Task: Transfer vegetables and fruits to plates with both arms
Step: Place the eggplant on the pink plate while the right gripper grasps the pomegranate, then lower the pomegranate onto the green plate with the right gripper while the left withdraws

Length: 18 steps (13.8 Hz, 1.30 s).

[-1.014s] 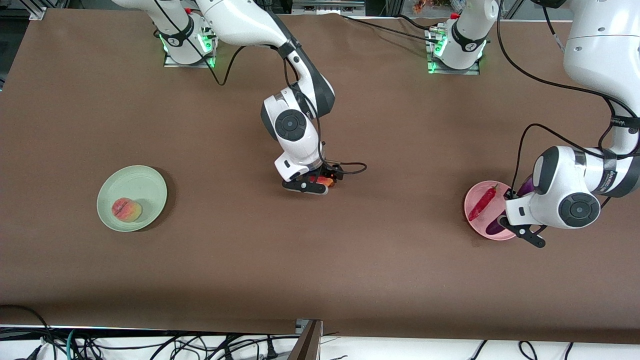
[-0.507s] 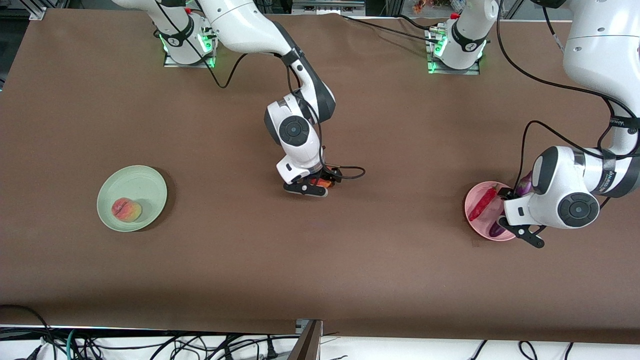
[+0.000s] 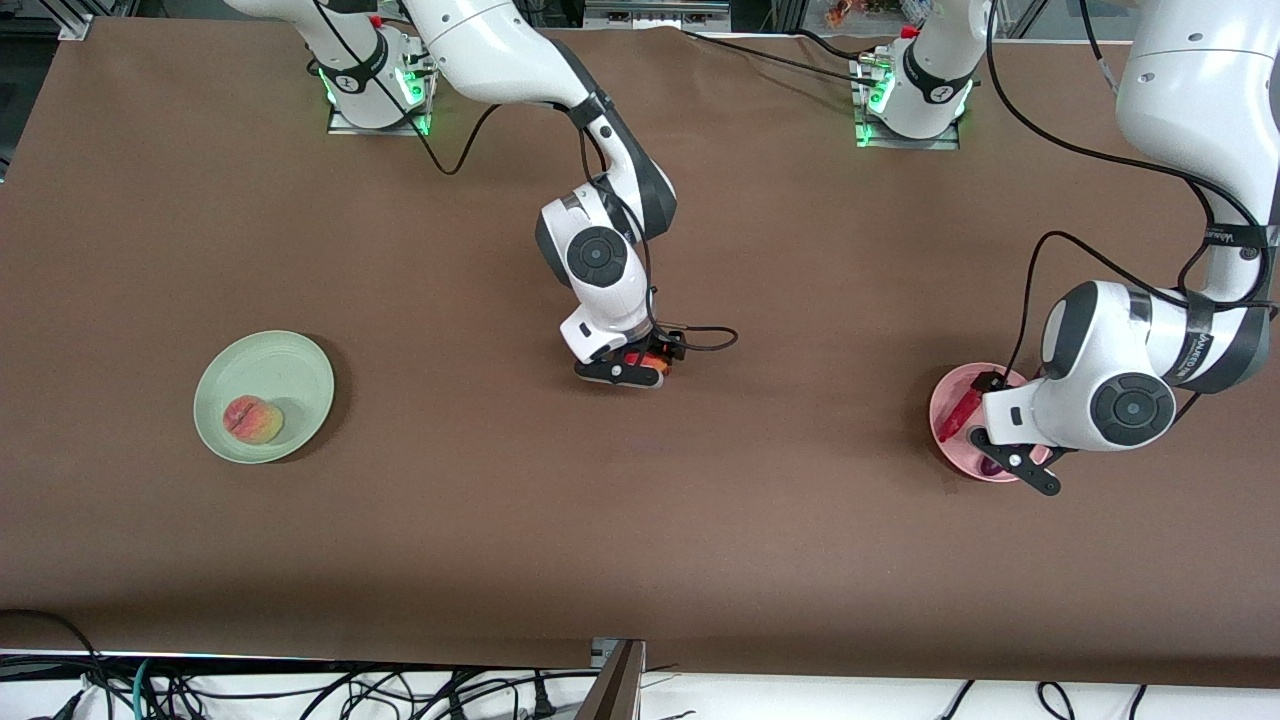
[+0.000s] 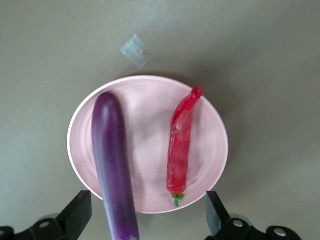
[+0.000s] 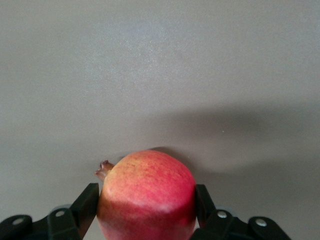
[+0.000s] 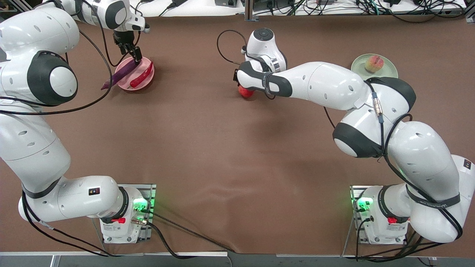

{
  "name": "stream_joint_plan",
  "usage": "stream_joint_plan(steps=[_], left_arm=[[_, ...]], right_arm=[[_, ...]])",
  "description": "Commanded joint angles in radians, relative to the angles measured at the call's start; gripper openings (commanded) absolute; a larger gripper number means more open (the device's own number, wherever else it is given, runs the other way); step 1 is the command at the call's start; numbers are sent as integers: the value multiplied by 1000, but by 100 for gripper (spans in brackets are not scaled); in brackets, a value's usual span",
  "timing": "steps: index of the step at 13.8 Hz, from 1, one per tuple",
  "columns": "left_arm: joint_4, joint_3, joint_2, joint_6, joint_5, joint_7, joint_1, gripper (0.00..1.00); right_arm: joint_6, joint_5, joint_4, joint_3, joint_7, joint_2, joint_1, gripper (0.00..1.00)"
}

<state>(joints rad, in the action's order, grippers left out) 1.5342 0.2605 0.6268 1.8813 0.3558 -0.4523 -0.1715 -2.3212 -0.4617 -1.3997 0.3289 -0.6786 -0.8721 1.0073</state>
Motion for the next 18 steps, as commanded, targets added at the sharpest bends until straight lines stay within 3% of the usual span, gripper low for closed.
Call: stream_joint_plan(steps=[1,4,8,11,15,18], left_arm=[[-5,38,-50,-24,5,9,-5,100],[-8,75,-107,-24,-52,52,-3,100],[-11,103,-188,-27,-139,122,-3,100],[-22,137,-293,-143,-186,289,-3,100],[-29,158,-430,-234,-184,388,-3,100],[-121,169,-429,-344,-149,406,15,100]], right_arm=[[20,9,-4,15,11,22,-15,22],[175,3,-4,79,103,87,-45,22],[474,-6,-4,244,342,151,-119,22],[647,-5,-7,370,595,157,-214,22],[672,9,-19,375,861,137,-412,22],[668,47,-36,375,902,114,-476,22]])
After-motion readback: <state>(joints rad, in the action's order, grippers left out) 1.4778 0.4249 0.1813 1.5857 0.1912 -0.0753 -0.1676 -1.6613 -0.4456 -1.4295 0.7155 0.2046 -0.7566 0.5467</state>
